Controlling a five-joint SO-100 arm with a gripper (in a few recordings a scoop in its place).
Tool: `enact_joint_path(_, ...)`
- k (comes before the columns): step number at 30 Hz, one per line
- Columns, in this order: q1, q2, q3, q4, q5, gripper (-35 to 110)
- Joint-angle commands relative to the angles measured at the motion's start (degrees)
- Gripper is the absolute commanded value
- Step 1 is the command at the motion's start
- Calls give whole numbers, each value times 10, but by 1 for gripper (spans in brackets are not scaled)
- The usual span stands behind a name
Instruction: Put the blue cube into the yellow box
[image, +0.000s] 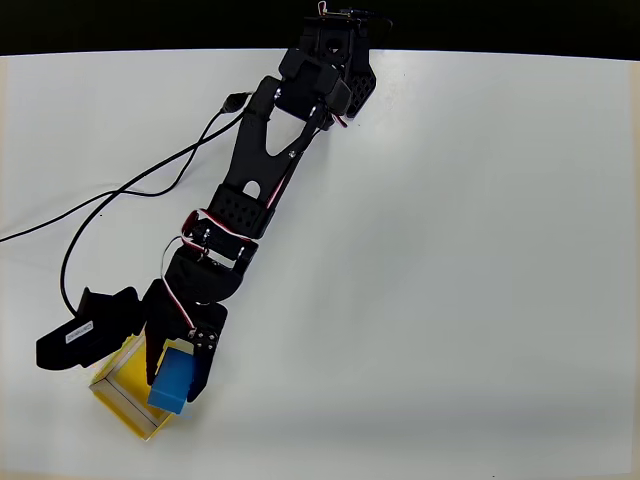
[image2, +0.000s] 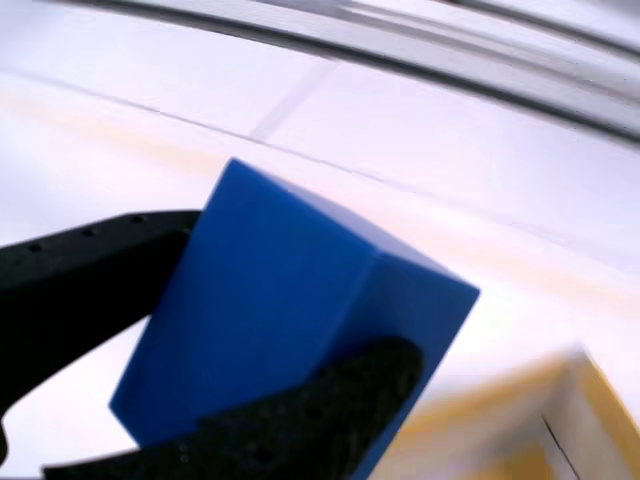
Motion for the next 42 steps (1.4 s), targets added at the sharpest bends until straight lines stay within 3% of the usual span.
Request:
enact_joint_path(1, 29, 8, -117, -3, 19, 19)
enact_joint_path(25, 69, -279, -410, -25, 54, 19)
enact_joint_path(42, 69, -385, -459, -40, 52, 25)
